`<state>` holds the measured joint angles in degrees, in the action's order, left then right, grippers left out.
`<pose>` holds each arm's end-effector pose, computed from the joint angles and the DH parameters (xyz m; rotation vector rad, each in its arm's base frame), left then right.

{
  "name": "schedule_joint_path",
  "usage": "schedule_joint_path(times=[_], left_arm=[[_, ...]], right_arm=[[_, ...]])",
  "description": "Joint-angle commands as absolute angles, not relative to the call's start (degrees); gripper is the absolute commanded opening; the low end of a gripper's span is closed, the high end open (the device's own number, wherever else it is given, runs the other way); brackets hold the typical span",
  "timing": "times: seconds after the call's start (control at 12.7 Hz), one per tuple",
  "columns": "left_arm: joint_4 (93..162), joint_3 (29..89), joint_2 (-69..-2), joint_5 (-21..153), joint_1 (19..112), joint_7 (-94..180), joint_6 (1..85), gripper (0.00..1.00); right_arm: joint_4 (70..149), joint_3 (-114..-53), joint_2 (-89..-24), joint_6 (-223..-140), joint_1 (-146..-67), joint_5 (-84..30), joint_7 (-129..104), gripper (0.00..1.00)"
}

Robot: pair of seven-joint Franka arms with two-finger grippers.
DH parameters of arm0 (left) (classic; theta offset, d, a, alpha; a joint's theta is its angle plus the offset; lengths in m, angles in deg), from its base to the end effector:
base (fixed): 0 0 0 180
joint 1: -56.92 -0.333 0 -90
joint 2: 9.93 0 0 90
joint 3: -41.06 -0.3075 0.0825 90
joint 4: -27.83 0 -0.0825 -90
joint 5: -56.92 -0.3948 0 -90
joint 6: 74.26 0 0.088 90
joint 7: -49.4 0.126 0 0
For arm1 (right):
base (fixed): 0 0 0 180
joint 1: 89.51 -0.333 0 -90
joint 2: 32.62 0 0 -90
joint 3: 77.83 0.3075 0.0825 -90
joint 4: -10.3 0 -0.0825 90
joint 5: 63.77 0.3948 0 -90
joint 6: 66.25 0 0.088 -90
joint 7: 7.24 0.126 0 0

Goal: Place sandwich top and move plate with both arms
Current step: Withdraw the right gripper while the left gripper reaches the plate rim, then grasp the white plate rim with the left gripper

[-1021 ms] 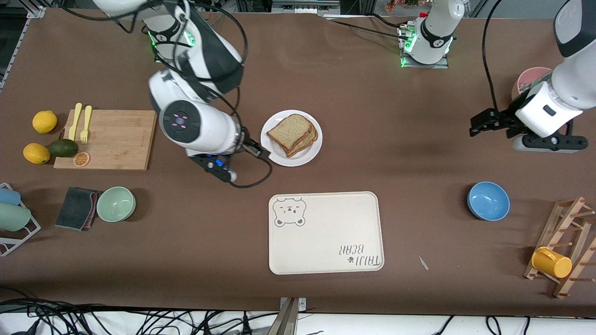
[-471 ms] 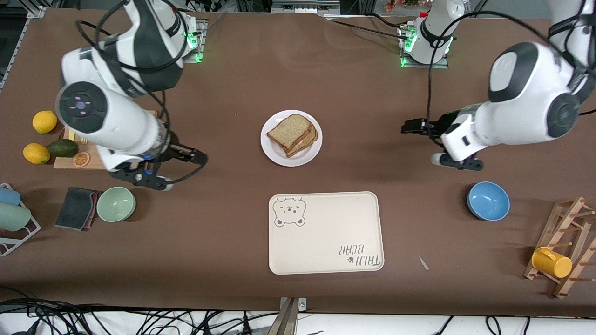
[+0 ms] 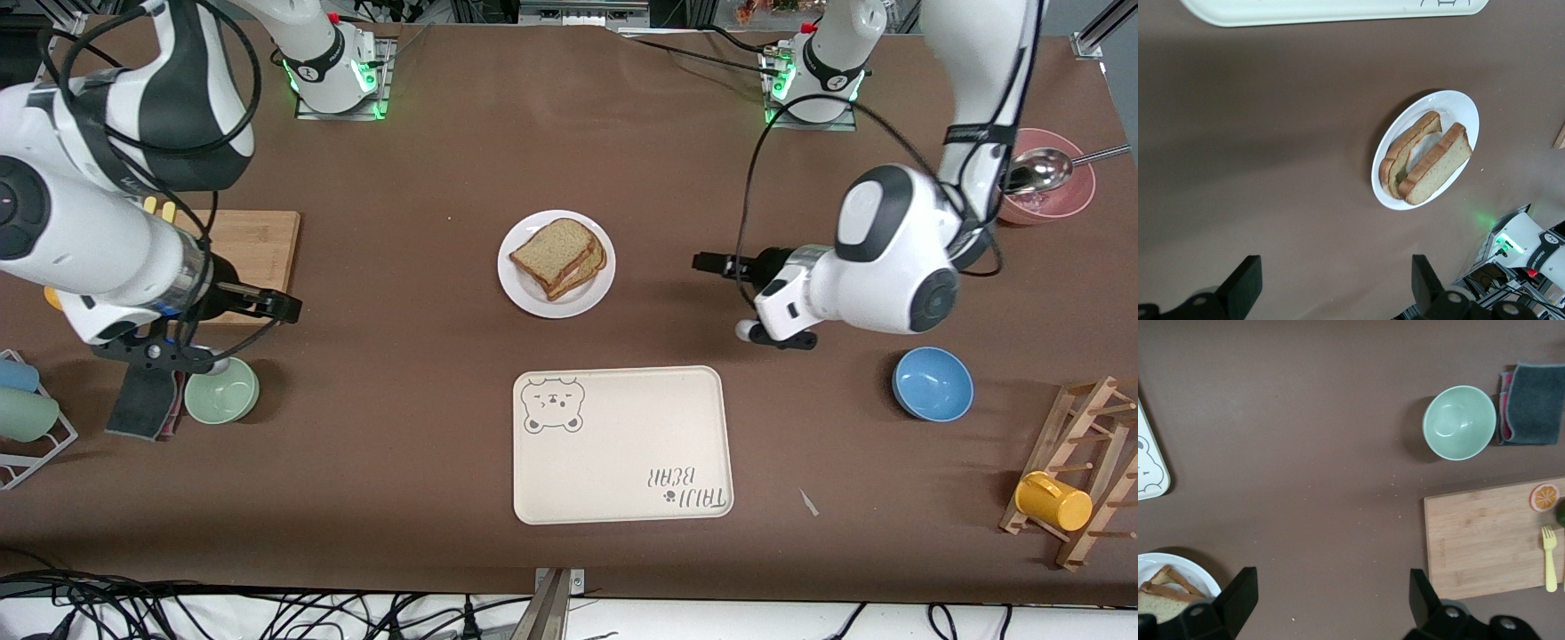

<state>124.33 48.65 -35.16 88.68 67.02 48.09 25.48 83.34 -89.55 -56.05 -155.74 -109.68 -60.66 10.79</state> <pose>0.5834 -0.2398 0.3081 2.5614 -0.1014 -0.6183 0.6583 0.1286 0.4883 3.0750 -0.2434 -0.1612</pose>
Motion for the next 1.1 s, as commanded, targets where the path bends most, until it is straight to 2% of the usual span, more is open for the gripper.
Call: schedule_joint_path(times=[0.0, 0.39, 0.71, 0.86, 1.02], left_arm=[[124.33, 48.27, -38.83, 94.86, 69.22, 58.82, 28.90, 0.90], [128.98, 49.14, -42.79, 108.74, 73.35, 70.29, 44.80, 0.88], [132.68, 49.50, -44.73, 117.45, 76.16, 79.52, 52.37, 0.79], [133.82, 49.50, -45.96, 123.07, 77.21, 86.45, 54.92, 0.66], [134.44, 49.50, -47.28, 126.78, 77.75, 92.18, 55.90, 0.63]], right_arm=[[88.61, -91.00, -50.47, -155.38, -110.07, -61.49, 8.94, 1.00], [89.05, -91.19, -47.22, -154.85, -108.42, -60.79, 9.28, 1.00], [94.13, -82.24, -42.39, -157.65, -100.42, -61.13, 9.81, 1.00], [97.04, -80.48, -40.28, -159.15, -96.90, -61.05, 9.73, 1.00], [96.87, -78.54, -39.48, -159.33, -93.66, -60.44, 8.76, 1.00]])
